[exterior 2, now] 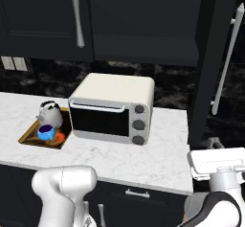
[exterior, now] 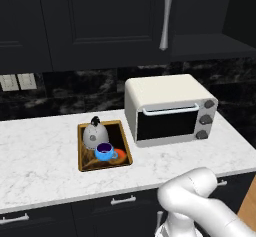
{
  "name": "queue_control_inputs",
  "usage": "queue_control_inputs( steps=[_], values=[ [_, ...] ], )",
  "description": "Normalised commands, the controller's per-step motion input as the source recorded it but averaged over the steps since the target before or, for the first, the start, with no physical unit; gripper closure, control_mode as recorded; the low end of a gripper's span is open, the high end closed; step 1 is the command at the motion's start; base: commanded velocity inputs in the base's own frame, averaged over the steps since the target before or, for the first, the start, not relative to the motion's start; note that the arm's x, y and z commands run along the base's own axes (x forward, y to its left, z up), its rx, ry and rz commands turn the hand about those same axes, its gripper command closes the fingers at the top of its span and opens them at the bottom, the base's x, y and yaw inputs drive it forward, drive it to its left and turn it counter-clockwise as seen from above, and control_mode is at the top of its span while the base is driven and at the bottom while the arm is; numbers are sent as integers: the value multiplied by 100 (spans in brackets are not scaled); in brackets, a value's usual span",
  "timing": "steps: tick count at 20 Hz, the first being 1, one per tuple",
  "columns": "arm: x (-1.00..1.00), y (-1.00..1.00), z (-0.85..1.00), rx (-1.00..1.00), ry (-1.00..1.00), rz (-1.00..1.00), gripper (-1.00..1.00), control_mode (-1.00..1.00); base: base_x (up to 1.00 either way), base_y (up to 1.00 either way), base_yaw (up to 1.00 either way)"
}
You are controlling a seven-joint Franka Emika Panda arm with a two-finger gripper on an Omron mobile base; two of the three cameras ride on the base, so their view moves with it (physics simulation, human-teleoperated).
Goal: Pick the kettle from the counter and place it on the tray. Then pick the mug from the cabinet and place it on the tray. Then close the cabinet doors.
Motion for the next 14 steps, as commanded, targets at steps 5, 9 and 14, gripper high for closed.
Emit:
queue_control_inputs(
  steps=[5, 9, 14],
  values=[
    [0, -3, 11, 24, -5, 23, 100, -100, 0, 0, 0],
    [0, 10, 9, 6, -5, 24, 100, -100, 0, 0, 0],
    [0, 0, 17, 0, -3, 30, 100, -100, 0, 0, 0]
  ],
)
